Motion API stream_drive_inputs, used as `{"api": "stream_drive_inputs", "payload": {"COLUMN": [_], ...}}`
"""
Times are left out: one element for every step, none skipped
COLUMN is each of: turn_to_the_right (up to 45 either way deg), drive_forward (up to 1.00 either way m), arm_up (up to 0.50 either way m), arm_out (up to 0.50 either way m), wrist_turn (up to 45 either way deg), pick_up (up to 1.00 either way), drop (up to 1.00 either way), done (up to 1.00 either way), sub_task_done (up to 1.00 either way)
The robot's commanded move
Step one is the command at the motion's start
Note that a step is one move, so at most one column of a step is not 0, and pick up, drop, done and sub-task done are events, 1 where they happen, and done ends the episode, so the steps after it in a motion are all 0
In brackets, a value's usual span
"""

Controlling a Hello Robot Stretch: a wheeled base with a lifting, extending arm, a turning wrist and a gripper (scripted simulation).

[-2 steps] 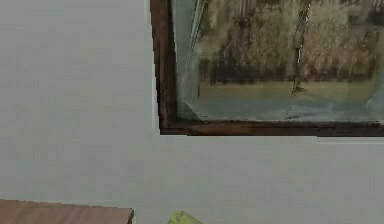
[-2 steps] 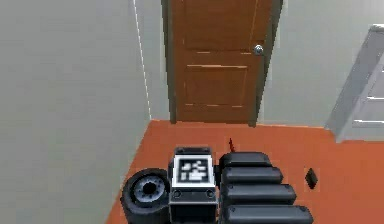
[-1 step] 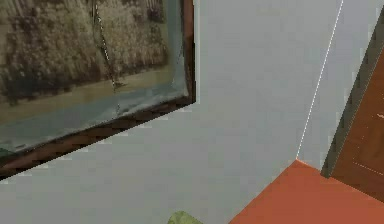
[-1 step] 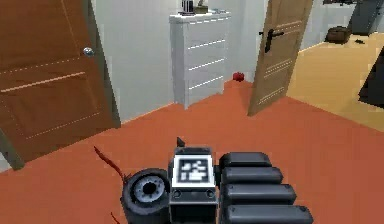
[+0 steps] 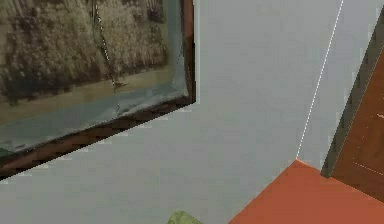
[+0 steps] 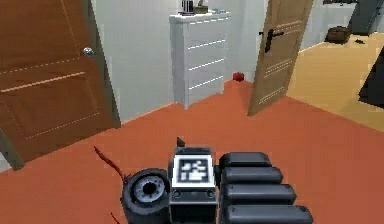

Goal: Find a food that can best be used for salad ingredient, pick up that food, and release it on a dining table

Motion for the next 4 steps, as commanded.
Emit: {"api": "stream_drive_inputs", "payload": {"turn_to_the_right": [6.0,-18.0,24.0,-18.0], "drive_forward": [0.0,0.0,0.0,0.0], "arm_up": [0.0,0.0,0.0,0.0], "arm_out": [0.0,0.0,0.0,0.0], "wrist_turn": [0.0,0.0,0.0,0.0], "pick_up": [0.0,0.0,0.0,0.0], "drop": [0.0,0.0,0.0,0.0], "done": [0.0,0.0,0.0,0.0], "sub_task_done": [0.0,0.0,0.0,0.0]}}
